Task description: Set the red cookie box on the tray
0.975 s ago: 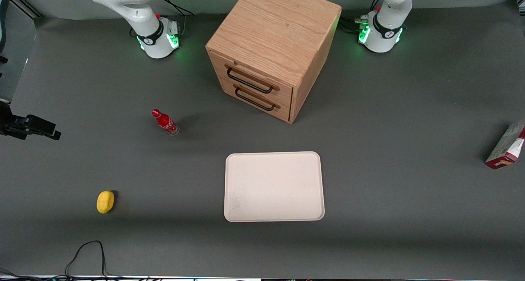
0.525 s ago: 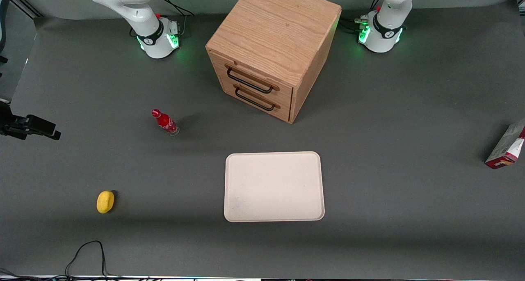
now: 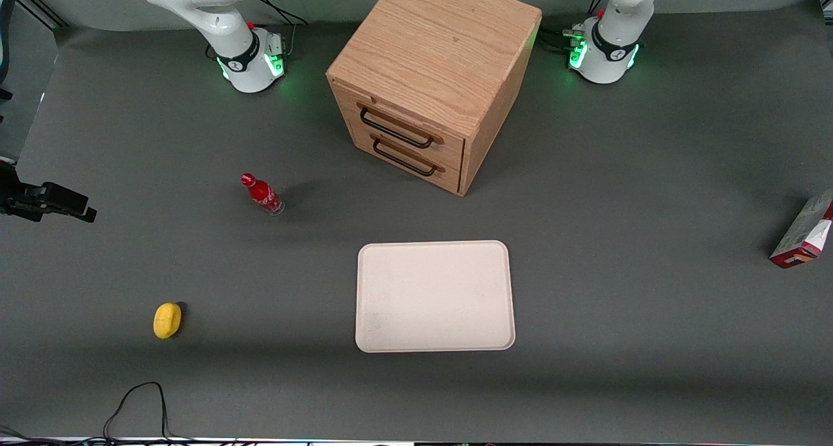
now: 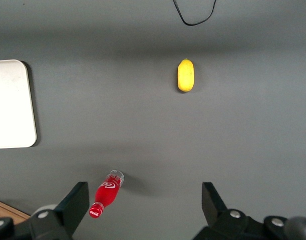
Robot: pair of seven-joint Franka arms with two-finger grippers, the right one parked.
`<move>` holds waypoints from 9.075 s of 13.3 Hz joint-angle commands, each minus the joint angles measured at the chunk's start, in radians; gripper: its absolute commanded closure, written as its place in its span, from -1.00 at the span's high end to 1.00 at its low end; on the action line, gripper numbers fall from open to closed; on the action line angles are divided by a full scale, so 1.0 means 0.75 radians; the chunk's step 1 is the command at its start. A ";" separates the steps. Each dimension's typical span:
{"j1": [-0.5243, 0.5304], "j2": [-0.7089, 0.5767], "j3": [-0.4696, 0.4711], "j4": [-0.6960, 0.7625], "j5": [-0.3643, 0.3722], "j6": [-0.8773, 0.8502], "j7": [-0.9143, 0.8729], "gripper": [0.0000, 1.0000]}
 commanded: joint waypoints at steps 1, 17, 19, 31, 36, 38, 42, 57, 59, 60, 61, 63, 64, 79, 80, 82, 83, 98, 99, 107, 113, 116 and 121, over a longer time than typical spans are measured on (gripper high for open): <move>-0.008 0.029 0.005 -0.103 -0.072 0.159 0.035 1.00; -0.022 0.215 -0.036 -0.076 -0.078 0.368 0.027 -0.02; -0.014 0.219 -0.036 -0.076 -0.078 0.366 0.012 -0.73; -0.010 0.089 -0.032 0.178 -0.076 -0.085 -0.130 -1.00; -0.020 0.037 -0.028 0.653 -0.001 -0.650 -0.219 -1.00; -0.020 0.035 -0.028 0.829 0.038 -0.838 -0.225 -1.00; -0.028 0.033 -0.036 1.008 0.081 -1.031 -0.264 -1.00; -1.232 0.043 -0.042 1.012 0.094 -1.181 -2.347 -1.00; -1.369 0.058 -0.042 1.012 0.090 -1.132 -2.572 -1.00; -1.433 0.064 -0.044 1.012 0.090 -1.111 -2.662 -1.00; -1.496 0.070 -0.042 1.012 0.090 -1.087 -2.752 -1.00; -1.594 0.074 -0.042 1.012 0.090 -1.033 -2.902 -1.00; -1.631 0.082 -0.042 1.012 0.090 -1.019 -2.953 -1.00; -1.658 0.417 -0.040 0.870 0.106 -0.598 -2.954 -1.00; -1.658 0.456 -0.040 0.871 0.106 -0.575 -2.945 -1.00; -1.658 0.513 -0.038 0.866 0.108 -0.485 -2.925 -1.00; -1.656 0.538 -0.038 0.866 0.110 -0.461 -2.905 -1.00; -1.636 0.718 -0.036 0.864 0.100 -0.260 -2.923 -1.00; -1.632 0.722 -0.036 0.864 0.102 -0.240 -2.923 -1.00; -1.617 0.722 -0.036 0.864 0.108 -0.203 -2.915 0.17; -1.632 0.572 -0.040 0.873 0.118 -0.521 -2.919 1.00; -1.638 0.377 -0.046 0.866 0.118 -0.750 -2.900 1.00; -1.617 0.072 -0.046 0.842 0.100 -0.982 -2.894 1.00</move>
